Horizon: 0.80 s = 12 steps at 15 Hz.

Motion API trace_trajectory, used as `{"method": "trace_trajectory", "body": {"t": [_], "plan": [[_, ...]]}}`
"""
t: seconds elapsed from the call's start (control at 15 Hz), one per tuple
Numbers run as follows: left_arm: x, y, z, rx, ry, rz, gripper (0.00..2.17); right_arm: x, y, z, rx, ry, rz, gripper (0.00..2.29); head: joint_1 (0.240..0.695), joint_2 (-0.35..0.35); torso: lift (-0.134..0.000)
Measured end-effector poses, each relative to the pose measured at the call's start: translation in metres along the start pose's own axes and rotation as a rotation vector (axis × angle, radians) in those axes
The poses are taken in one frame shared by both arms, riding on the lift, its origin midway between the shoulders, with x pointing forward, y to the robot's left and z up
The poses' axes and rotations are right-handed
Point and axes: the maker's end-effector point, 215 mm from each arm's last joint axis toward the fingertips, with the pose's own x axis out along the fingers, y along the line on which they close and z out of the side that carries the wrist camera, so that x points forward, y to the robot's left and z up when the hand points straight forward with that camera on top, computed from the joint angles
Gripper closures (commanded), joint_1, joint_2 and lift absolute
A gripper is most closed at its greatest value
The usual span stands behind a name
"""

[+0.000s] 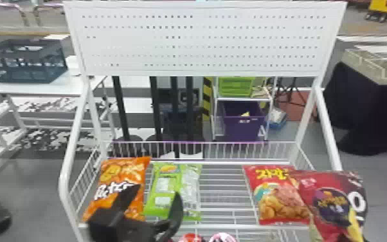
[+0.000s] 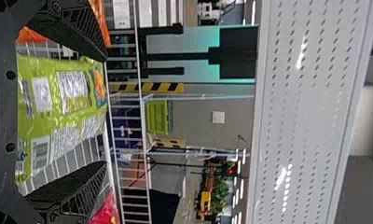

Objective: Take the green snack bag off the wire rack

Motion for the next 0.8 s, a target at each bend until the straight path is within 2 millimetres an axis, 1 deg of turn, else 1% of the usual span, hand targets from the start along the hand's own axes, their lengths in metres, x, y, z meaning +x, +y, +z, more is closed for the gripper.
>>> {"method": "trace_trajectory", "body": {"t": [0.13,0.2,0.33,0.47,0.53,0.67,0.73,0.8], "plan": [[0.029,-0.018,-0.020,0.033,0.048,-0.029,0.11,0.000,0.000,-0.001,0.000,0.001,0.000,2.24,0.499,0.000,0.000],[0.042,-0.020,-0.033,0.043,0.077,-0.031,0.11,0.000,0.000,-0.001,-0.001,0.001,0.001,2.24,0.499,0.000,0.000],[0.062,-0.018,-0.058,0.058,0.133,-0.022,0.11,0.001,0.001,-0.001,-0.002,-0.001,0.002,2.24,0.499,0.000,0.000],[0.074,-0.014,-0.079,0.073,0.178,-0.009,0.11,0.003,0.001,-0.002,-0.002,-0.001,0.003,2.24,0.499,0.000,0.000],[0.079,-0.010,-0.087,0.078,0.195,-0.001,0.11,0.003,0.001,-0.002,-0.002,-0.002,0.004,2.24,0.499,0.000,0.000],[0.086,-0.003,-0.091,0.078,0.208,0.011,0.12,0.004,0.002,-0.002,-0.002,-0.002,0.004,2.24,0.499,0.000,0.000],[0.088,-0.001,-0.091,0.078,0.210,0.013,0.26,0.004,0.002,-0.003,-0.002,-0.001,0.004,2.24,0.499,0.000,0.000],[0.089,0.001,-0.093,0.080,0.218,0.015,0.56,0.004,0.002,-0.003,-0.003,0.000,0.004,2.24,0.499,0.000,0.000]]}}
